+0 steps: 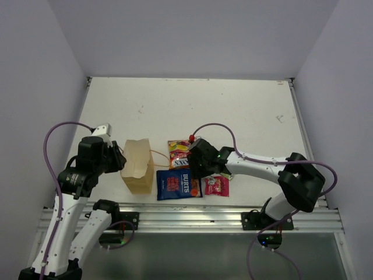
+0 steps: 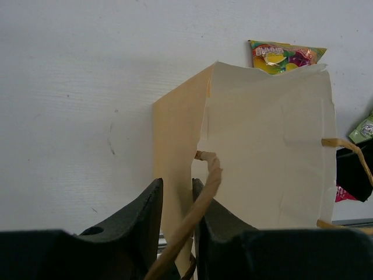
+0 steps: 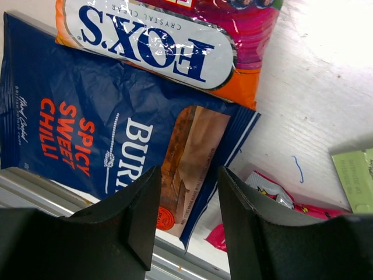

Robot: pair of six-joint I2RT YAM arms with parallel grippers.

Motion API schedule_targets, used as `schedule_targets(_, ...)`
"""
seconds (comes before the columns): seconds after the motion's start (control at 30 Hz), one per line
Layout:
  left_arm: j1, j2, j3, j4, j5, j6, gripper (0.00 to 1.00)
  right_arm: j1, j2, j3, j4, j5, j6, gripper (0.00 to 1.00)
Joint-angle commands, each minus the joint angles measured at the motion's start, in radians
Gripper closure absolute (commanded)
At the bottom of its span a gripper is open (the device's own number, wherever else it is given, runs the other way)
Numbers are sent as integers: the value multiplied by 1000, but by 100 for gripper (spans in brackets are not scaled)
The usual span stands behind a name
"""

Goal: Place the snacks into the paper bag

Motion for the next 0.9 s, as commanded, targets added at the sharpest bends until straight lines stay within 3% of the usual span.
schedule_targets(0.0,0,-10,2,26,17,32,71,4,43,-11,62,-30,15,52)
schedule_targets(0.2,-2,-16,-15,34,20,41,73,5,60,-3,17,11,35,53)
schedule_targets(0.33,-2,-23,-20,39,27,42,84,5,25,-10,-9,59,51,52)
schedule_targets(0.47,-5,-23,-23,43,32,44,85,5,28,-14,-24,76,67,51)
schedule_targets(0.77,-18,-23,-23,45,34,49,89,4,150,24,-1,-7,61,46)
schedule_targets(0.87,-21,-24,-21,45,29,49,94,4,166,27,5,-27,55,51)
